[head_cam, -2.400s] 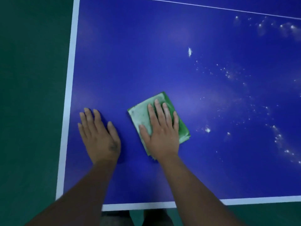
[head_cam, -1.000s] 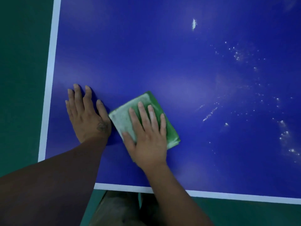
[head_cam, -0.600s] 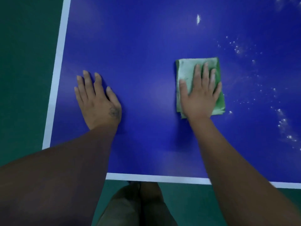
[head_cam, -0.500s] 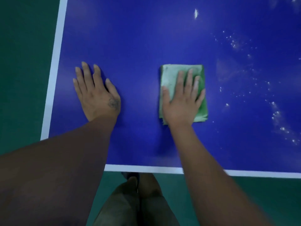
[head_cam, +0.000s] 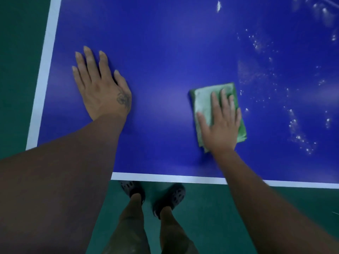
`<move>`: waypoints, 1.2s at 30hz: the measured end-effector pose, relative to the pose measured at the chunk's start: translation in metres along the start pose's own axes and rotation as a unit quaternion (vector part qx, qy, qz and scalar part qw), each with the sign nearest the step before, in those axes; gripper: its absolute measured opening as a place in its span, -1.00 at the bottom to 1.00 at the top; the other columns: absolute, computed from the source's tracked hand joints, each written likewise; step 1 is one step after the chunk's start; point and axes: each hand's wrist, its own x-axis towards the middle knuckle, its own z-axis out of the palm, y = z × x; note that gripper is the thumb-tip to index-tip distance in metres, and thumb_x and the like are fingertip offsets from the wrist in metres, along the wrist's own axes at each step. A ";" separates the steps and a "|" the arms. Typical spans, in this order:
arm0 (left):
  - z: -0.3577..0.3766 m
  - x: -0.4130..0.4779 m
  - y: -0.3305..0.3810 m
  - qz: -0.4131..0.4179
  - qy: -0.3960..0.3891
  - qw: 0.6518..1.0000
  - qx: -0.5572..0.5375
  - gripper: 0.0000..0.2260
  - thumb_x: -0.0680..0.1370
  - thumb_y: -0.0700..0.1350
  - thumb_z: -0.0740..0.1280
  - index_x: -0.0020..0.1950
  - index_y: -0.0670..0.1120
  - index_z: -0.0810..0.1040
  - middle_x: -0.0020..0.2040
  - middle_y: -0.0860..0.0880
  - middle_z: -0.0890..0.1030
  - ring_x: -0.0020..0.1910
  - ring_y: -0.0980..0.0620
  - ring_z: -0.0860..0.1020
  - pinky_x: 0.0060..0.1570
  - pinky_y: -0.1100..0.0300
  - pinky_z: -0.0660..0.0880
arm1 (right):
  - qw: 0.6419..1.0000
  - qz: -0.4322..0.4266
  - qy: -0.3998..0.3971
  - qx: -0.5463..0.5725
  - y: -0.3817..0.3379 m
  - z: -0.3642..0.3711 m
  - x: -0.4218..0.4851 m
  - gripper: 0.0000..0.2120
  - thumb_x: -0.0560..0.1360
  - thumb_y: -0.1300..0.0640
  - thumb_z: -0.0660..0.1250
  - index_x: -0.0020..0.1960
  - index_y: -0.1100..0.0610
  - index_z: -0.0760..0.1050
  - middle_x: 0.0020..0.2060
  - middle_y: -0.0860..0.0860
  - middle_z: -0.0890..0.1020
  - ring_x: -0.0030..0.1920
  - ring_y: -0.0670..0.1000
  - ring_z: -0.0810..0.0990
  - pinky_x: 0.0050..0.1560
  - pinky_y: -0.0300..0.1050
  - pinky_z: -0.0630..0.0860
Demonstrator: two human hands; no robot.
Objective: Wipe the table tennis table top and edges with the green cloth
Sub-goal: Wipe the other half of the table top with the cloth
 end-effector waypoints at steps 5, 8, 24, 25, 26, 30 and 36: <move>-0.005 0.000 0.002 -0.001 -0.010 1.000 0.017 -0.40 0.73 0.11 -0.05 0.76 -0.06 0.14 0.78 -0.14 0.05 0.76 -0.18 -0.02 0.73 -0.16 -0.07 | 0.995 0.092 -0.015 0.026 -0.016 -0.005 0.046 -0.27 0.70 -0.40 -0.09 0.78 -0.09 0.02 0.77 -0.04 0.02 0.76 0.08 -0.03 0.71 0.32 -0.09; -0.008 -0.001 0.003 0.005 -0.016 1.000 0.010 -0.40 0.73 0.11 -0.04 0.77 -0.07 0.12 0.78 -0.15 0.03 0.76 -0.18 -0.04 0.73 -0.16 -0.09 | 0.996 0.082 -0.010 0.020 -0.037 -0.006 0.002 -0.27 0.71 -0.37 -0.07 0.78 -0.05 0.04 0.77 0.00 0.04 0.76 0.12 -0.01 0.71 0.33 -0.07; -0.004 -0.010 0.009 0.095 -0.003 0.995 -0.028 -0.51 0.75 -0.02 0.06 0.68 -0.11 0.34 0.74 -0.15 0.22 0.74 -0.19 0.10 0.72 -0.13 -0.03 | 0.990 -0.134 -0.028 0.035 0.102 -0.015 0.009 -0.30 0.68 -0.35 0.15 0.74 -0.08 0.21 0.75 -0.08 0.16 0.75 0.06 0.08 0.71 0.29 0.02; -0.002 -0.012 0.018 0.071 -0.003 0.997 -0.018 -0.51 0.74 -0.05 0.06 0.68 -0.11 0.32 0.74 -0.17 0.19 0.75 -0.21 0.08 0.72 -0.17 -0.04 | 0.991 -0.125 -0.026 0.032 0.103 -0.015 0.029 -0.30 0.69 -0.35 0.14 0.74 -0.08 0.20 0.75 -0.08 0.15 0.75 0.06 0.07 0.71 0.28 0.01; 0.000 -0.014 0.030 0.039 -0.006 0.999 -0.014 -0.50 0.73 -0.07 0.07 0.68 -0.12 0.30 0.74 -0.18 0.17 0.75 -0.23 0.06 0.71 -0.21 -0.05 | 0.991 -0.125 -0.027 0.028 0.103 -0.015 0.045 -0.29 0.69 -0.36 0.12 0.75 -0.08 0.18 0.75 -0.07 0.14 0.75 0.06 0.06 0.71 0.28 0.00; 0.010 -0.014 0.095 -0.045 -0.033 0.998 -0.011 -0.44 0.73 0.07 0.06 0.73 -0.06 0.21 0.77 -0.22 0.04 0.74 -0.34 -0.05 0.68 -0.34 -0.10 | 0.992 -0.123 -0.023 0.005 0.103 -0.014 0.047 -0.28 0.71 -0.35 0.05 0.76 -0.03 0.13 0.76 0.00 0.13 0.75 0.11 0.07 0.72 0.27 -0.04; 0.037 0.017 0.159 0.012 -0.063 0.997 0.036 -0.38 0.69 0.40 -0.12 0.75 0.27 0.02 0.79 -0.04 -0.10 0.73 -0.38 -0.18 0.56 -0.57 -0.21 | 0.985 -0.165 -0.035 0.043 0.121 -0.010 -0.055 -0.26 0.69 -0.33 0.17 0.76 -0.03 0.15 0.76 0.02 0.13 0.75 0.15 0.11 0.69 0.38 0.05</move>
